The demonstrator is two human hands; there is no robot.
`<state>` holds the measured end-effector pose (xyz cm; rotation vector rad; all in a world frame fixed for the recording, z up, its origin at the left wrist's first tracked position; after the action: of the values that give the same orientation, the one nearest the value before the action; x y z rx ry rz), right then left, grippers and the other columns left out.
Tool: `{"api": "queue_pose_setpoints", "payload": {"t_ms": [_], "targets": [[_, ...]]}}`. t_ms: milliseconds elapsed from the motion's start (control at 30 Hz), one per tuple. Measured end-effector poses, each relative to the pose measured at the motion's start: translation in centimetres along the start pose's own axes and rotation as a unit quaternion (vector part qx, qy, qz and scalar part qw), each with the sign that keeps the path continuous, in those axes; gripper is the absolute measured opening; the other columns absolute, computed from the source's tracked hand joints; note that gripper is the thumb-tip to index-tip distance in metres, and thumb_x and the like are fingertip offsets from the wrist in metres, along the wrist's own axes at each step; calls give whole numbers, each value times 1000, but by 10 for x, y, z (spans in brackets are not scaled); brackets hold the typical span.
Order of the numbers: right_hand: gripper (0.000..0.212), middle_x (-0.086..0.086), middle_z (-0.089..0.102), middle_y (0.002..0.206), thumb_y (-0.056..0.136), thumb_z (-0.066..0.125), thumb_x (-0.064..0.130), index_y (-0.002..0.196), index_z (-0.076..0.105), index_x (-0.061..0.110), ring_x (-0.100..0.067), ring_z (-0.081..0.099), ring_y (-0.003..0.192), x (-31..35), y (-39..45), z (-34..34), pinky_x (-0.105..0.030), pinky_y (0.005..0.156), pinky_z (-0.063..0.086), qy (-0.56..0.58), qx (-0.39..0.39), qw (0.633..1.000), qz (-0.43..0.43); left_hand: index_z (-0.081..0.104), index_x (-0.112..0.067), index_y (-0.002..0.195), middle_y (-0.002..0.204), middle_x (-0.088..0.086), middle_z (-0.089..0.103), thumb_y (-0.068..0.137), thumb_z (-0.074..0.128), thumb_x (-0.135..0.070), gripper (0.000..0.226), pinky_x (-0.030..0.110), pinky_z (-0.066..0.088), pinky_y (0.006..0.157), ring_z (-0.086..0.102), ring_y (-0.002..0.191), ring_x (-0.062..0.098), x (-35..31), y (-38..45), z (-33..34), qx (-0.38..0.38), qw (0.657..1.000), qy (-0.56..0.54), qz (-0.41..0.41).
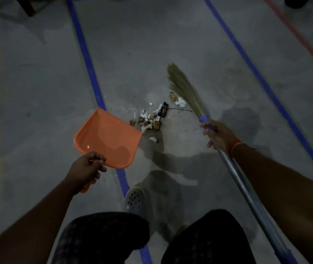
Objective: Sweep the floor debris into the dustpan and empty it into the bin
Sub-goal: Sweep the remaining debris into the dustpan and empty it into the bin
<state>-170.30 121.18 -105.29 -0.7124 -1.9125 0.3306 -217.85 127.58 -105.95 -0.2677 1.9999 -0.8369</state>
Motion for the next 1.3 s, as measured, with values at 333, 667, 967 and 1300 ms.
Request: {"api": "queue_pose_setpoints", "payload": {"t_ms": [333,667,967,1300], "targets": [[28,-12,42,69,101,47,25,120,62,40,-21,42,45,-113,115,25,-27,41,39,-89,-29,992,-84,65,-6,109,89,23,72,104,58,-13,11,27,43,49,55,58,21,50,134,17,53,997,44,-22],[42,-13,63,106,101,47,25,135,46,50,-27,66,60,-151,118,13,-38,62,55,-155,16,984,-84,65,-3,113,85,22,73,103,59,-10,13,26,43,47,57,55,20,12,147,25,126,980,152,-38],[37,-9,54,68,96,50,42,128,48,60,-23,49,49,-199,129,2,-30,49,45,-88,-67,991,-76,67,-8,110,82,20,74,103,60,-16,13,28,46,47,59,55,21,19,148,66,111,976,190,4],[34,-7,50,65,99,50,36,128,60,20,-17,48,47,-220,127,3,-26,47,42,-92,-59,994,-23,68,-12,102,76,21,73,105,57,-21,15,28,43,46,56,50,20,64,160,86,17,994,103,40]]}}
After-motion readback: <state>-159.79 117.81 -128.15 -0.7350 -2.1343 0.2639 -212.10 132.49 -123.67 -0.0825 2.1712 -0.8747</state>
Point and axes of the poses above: each hand's wrist, its own y-axis towards the middle knuckle, its own z-axis out of the palm, x = y × z, the point moved 2 cm from there along y, towards the middle knuckle
